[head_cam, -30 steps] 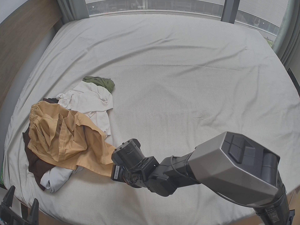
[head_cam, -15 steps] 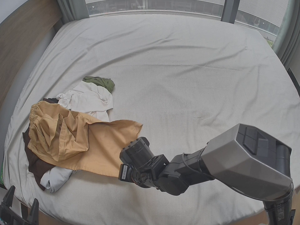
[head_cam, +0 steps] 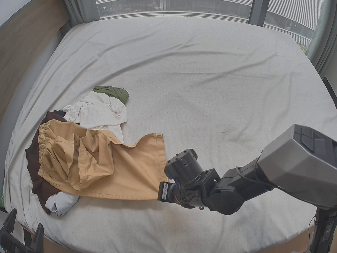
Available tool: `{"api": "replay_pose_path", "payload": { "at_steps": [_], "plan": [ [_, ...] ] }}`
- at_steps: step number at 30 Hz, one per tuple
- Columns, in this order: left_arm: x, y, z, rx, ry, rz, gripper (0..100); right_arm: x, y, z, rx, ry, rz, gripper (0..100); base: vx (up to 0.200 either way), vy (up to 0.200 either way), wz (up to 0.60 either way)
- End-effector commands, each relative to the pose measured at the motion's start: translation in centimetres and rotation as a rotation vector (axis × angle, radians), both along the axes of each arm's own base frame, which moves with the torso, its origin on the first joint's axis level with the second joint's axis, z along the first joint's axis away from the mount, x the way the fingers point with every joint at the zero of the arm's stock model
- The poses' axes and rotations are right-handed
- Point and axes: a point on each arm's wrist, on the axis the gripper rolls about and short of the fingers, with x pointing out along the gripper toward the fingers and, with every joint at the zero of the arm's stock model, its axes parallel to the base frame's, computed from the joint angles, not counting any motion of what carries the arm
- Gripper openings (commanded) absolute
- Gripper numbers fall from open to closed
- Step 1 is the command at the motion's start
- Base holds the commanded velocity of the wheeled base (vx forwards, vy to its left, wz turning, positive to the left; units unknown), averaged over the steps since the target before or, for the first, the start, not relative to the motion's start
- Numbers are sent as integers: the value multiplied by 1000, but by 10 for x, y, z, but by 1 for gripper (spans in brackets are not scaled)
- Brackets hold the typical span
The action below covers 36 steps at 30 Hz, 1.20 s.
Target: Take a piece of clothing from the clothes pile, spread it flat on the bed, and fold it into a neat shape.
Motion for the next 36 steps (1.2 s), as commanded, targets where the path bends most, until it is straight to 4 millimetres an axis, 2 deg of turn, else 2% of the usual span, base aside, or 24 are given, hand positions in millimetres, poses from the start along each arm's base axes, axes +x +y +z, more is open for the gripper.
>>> {"api": "replay_pose_path", "payload": {
  "at_steps": [1, 15, 20, 28, 36],
  "plan": [
    [0, 0, -5, 1, 1, 0, 100, -2, -20, 9, 9, -13, -25, 0, 0, 0, 0],
    [0, 0, -5, 3, 1, 0, 100, -11, -54, 19, 6, -37, -53, 0, 0, 0, 0],
    [0, 0, -5, 3, 1, -1, 100, -14, -72, 13, -5, -28, -87, 0, 0, 0, 0],
    [0, 0, -5, 4, 1, -1, 100, -22, -92, 19, 8, -41, -112, 0, 0, 0, 0],
    [0, 0, -5, 4, 1, -1, 100, -32, -121, 24, 4, -47, -158, 0, 0, 0, 0]
  ]
}}
